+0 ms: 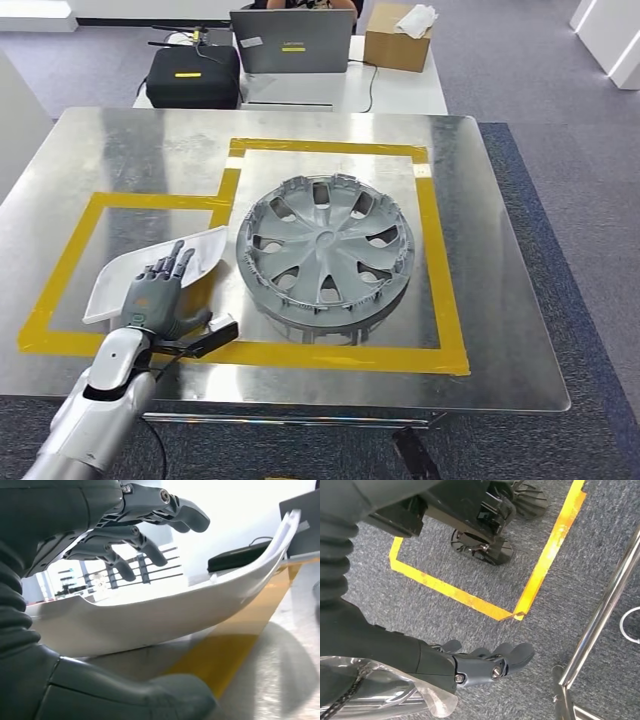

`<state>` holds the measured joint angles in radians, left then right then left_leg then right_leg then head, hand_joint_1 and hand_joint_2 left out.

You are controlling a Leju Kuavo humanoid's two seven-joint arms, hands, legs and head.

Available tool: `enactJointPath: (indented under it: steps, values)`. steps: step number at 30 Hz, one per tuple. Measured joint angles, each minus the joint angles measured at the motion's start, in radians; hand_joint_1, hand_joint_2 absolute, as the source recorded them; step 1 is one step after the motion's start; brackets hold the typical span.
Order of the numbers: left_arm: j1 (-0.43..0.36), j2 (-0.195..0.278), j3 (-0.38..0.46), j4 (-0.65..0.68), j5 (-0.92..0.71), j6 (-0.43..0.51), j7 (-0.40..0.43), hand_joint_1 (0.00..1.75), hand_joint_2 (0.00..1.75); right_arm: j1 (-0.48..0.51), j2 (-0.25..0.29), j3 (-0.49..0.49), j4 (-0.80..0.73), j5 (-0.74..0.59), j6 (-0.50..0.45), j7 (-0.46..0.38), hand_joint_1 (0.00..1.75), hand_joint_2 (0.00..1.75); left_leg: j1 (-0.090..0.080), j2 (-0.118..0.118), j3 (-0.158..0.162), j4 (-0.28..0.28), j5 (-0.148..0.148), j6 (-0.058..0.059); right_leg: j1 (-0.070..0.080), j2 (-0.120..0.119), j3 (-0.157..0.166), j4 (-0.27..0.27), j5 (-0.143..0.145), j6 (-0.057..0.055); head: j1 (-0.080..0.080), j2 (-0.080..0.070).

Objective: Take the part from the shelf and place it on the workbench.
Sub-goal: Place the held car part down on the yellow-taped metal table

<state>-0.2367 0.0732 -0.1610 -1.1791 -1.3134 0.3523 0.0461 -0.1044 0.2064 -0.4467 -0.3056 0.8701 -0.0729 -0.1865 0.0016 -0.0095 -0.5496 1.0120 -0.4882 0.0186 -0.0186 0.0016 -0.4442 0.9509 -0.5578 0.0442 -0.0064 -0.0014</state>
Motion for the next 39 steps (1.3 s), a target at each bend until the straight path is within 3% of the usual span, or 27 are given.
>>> enactJointPath:
  steps: [11,15,17,20,21,22,24,26,29,31,33,35,36,37,39]
  values:
    - [0.05,-0.023,-0.004,-0.094,-0.007,0.02,0.002,0.0,0.0,0.001,0.0,0.006,0.0,-0.014,-0.006,0.001,0.0,0.0,0.0,0.0,0.0,0.0,0.0,0.0,0.0,0.0,0.0,0.0,0.0,0.0,0.0,0.0]
    - [0.115,-0.039,-0.021,-0.226,-0.001,0.091,-0.023,0.0,0.0,0.004,0.002,0.006,0.0,-0.036,-0.02,-0.005,0.0,0.0,-0.003,0.004,0.005,-0.012,0.008,0.019,-0.004,0.0,-0.002,-0.007,0.004,0.018,0.0,0.0]
    - [0.155,-0.051,-0.042,-0.311,0.008,0.139,-0.046,0.0,0.0,0.005,0.002,0.007,0.0,-0.046,-0.027,-0.009,0.0,0.0,0.0,0.008,0.012,-0.032,0.018,0.029,-0.003,0.0,-0.036,0.05,-0.032,0.017,0.001,0.0]
    - [0.225,-0.068,-0.081,-0.431,0.028,0.209,-0.081,0.0,0.0,0.012,0.002,0.007,0.001,-0.059,-0.039,-0.012,0.0,0.0,-0.002,0.013,0.011,-0.034,0.019,0.032,-0.003,-0.001,-0.152,0.257,-0.107,0.016,0.001,0.0]
    - [0.251,-0.073,-0.094,-0.466,0.036,0.231,-0.092,0.0,0.0,0.016,0.002,0.007,0.001,-0.062,-0.043,-0.012,0.0,0.0,-0.003,0.014,0.011,-0.033,0.018,0.031,-0.004,-0.001,-0.177,0.292,-0.104,0.017,0.001,0.0]
    - [0.276,-0.077,-0.105,-0.495,0.044,0.253,-0.1,0.0,0.0,0.02,0.002,0.006,0.002,-0.066,-0.047,-0.013,0.0,0.0,-0.003,0.014,0.011,-0.03,0.016,0.029,-0.005,-0.001,-0.183,0.285,-0.079,0.018,0.001,0.0]
    - [0.324,-0.089,-0.123,-0.547,0.068,0.297,-0.118,0.0,0.0,0.022,0.002,0.006,0.002,-0.074,-0.056,-0.014,0.0,0.0,0.0,0.013,0.01,-0.019,0.009,0.019,-0.009,-0.001,-0.146,0.176,0.0,0.021,0.001,0.0]
    - [0.366,-0.102,-0.133,-0.586,0.103,0.327,-0.141,0.0,0.0,0.021,0.004,0.006,0.003,-0.08,-0.064,-0.015,0.0,0.0,-0.003,0.011,0.002,0.001,0.0,0.006,-0.011,0.001,-0.107,0.08,0.04,0.02,0.003,0.0]
    - [0.419,-0.125,-0.14,-0.629,0.165,0.341,-0.196,0.0,0.0,0.022,0.007,0.006,0.004,-0.085,-0.074,-0.014,0.0,0.0,-0.005,0.009,-0.013,0.015,0.003,-0.009,-0.009,0.006,-0.107,0.071,0.042,0.005,0.0,0.0]
    - [0.447,-0.141,-0.14,-0.649,0.195,0.342,-0.237,0.0,0.0,0.023,0.008,0.006,0.004,-0.087,-0.077,-0.012,0.0,0.0,-0.003,0.009,-0.022,0.033,-0.017,-0.019,-0.011,0.004,-0.115,0.071,0.051,-0.011,-0.003,0.0]
    - [0.467,-0.159,-0.138,-0.665,0.224,0.343,-0.283,0.0,0.0,0.02,0.009,0.006,0.004,-0.091,-0.076,-0.011,0.0,0.0,0.0,0.008,-0.053,0.116,-0.084,-0.029,-0.012,0.0,-0.127,0.071,0.061,-0.026,-0.008,0.0]
    - [0.488,-0.177,-0.137,-0.674,0.257,0.343,-0.334,0.0,0.0,0.02,0.009,0.006,0.005,-0.1,-0.062,-0.009,0.0,0.0,0.002,0.008,-0.094,0.241,-0.156,-0.035,-0.01,-0.004,-0.143,0.071,0.071,-0.034,-0.01,0.0]
    - [0.498,-0.186,-0.136,-0.676,0.273,0.344,-0.359,0.0,0.0,0.02,0.01,0.006,0.005,-0.104,-0.051,-0.011,0.0,0.0,0.003,0.008,-0.102,0.279,-0.172,-0.036,-0.009,-0.005,-0.151,0.071,0.078,-0.035,-0.01,0.0]
    - [0.506,-0.194,-0.134,-0.678,0.291,0.344,-0.383,0.0,0.0,0.02,0.01,0.006,0.006,-0.107,-0.04,-0.013,0.0,0.0,0.003,0.008,-0.092,0.281,-0.169,-0.035,-0.008,-0.006,-0.16,0.071,0.085,-0.035,-0.01,0.0]
    - [0.519,-0.211,-0.13,-0.681,0.334,0.344,-0.435,0.0,0.0,0.019,0.011,0.006,0.008,-0.112,-0.023,-0.018,0.0,0.0,0.003,0.008,-0.016,0.172,-0.12,-0.027,-0.007,-0.006,-0.176,0.071,0.1,-0.032,-0.01,0.0]
